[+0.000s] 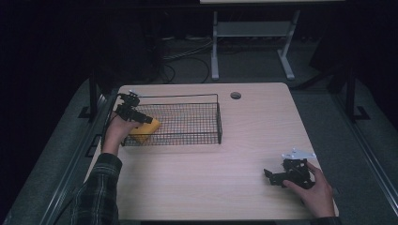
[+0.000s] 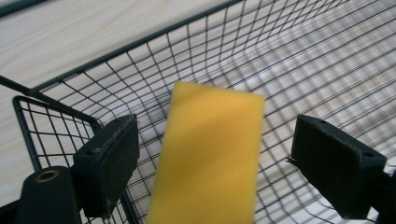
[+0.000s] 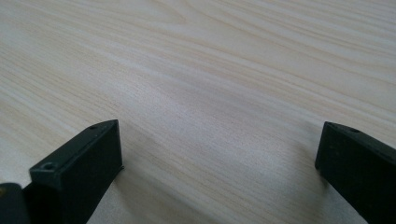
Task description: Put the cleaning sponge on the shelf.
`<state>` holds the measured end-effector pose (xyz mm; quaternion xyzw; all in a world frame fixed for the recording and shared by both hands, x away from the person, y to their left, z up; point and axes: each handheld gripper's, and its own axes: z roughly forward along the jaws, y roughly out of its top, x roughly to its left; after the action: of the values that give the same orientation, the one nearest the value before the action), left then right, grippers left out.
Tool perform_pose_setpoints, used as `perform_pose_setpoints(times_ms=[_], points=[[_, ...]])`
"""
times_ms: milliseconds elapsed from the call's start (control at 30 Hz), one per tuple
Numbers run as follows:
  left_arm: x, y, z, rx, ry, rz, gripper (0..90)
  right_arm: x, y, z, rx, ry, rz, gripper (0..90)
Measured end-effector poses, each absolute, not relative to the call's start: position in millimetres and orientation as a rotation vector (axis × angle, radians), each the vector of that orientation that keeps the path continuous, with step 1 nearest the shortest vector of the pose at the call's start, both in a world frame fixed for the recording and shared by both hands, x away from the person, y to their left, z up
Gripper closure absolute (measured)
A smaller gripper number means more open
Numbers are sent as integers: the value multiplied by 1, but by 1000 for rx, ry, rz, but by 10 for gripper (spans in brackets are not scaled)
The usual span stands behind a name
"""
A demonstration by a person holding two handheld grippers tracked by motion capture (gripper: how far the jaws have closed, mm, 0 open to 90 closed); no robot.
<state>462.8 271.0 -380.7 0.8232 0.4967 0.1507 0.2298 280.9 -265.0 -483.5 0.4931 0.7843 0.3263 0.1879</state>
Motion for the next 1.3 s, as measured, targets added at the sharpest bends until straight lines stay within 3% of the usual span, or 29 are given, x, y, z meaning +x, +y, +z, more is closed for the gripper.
perform_pose_setpoints(times_ms=[733,1300], points=[[396,265,-349,2217,1242,474,150,281,-265,-484,1385,2208,919,0],[328,257,-371,2195,1172,503,150,281,-265,-484,1384,2208,918,0]])
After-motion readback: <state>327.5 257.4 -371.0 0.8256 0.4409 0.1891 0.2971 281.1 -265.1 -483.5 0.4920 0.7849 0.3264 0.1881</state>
